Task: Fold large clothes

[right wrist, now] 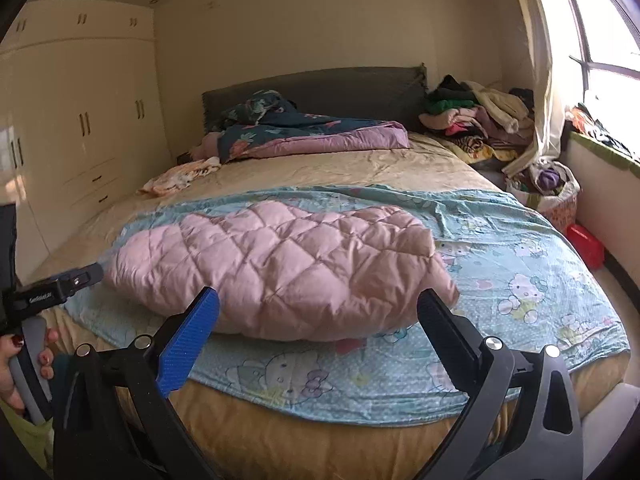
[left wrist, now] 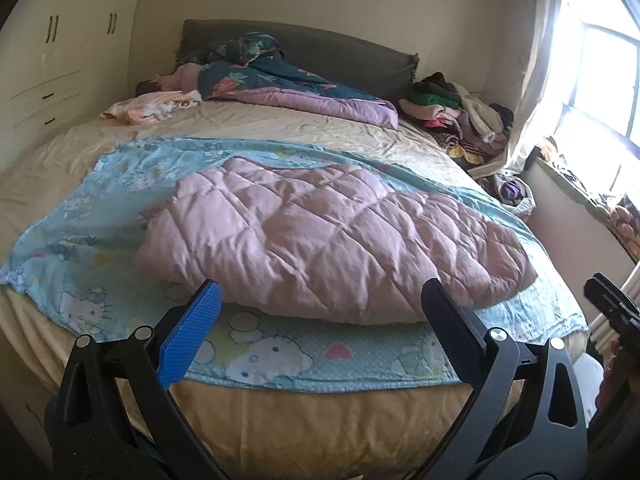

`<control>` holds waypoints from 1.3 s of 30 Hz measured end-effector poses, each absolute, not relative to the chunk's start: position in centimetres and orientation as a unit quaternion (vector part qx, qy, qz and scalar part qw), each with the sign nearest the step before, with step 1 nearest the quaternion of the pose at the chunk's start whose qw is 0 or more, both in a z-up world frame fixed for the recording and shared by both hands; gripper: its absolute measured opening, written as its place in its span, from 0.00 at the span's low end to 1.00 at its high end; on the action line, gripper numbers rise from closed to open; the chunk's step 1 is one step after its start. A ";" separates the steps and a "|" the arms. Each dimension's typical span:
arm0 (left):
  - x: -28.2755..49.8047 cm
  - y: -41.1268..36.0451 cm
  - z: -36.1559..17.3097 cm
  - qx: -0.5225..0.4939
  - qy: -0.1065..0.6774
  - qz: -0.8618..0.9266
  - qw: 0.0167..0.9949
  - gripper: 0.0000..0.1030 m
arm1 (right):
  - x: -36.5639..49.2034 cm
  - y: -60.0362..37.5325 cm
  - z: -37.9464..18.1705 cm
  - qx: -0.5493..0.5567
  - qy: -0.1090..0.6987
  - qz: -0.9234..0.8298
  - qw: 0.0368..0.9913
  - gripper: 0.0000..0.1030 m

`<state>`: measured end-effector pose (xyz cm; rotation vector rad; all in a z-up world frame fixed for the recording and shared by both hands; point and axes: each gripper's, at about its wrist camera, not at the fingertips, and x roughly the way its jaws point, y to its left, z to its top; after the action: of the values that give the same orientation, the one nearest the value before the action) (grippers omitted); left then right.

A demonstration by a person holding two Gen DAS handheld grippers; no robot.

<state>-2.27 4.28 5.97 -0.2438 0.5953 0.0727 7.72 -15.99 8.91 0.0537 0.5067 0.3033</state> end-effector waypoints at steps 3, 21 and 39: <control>-2.6 3.4 5.8 -0.112 0.289 0.029 0.950 0.91 | 6.9 -15.0 8.2 0.015 0.248 0.151 0.957 0.96; -2.8 0.9 4.3 -0.099 0.303 0.014 0.948 0.91 | 6.7 -13.0 6.9 0.010 0.261 0.169 0.950 0.96; -2.9 1.2 4.4 -0.099 0.303 0.021 0.948 0.91 | 6.8 -13.0 7.1 0.014 0.258 0.170 0.951 0.96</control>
<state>-2.92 1.23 4.38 -0.2007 0.6168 0.0426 6.76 -13.01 7.05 0.0278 0.5254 0.3458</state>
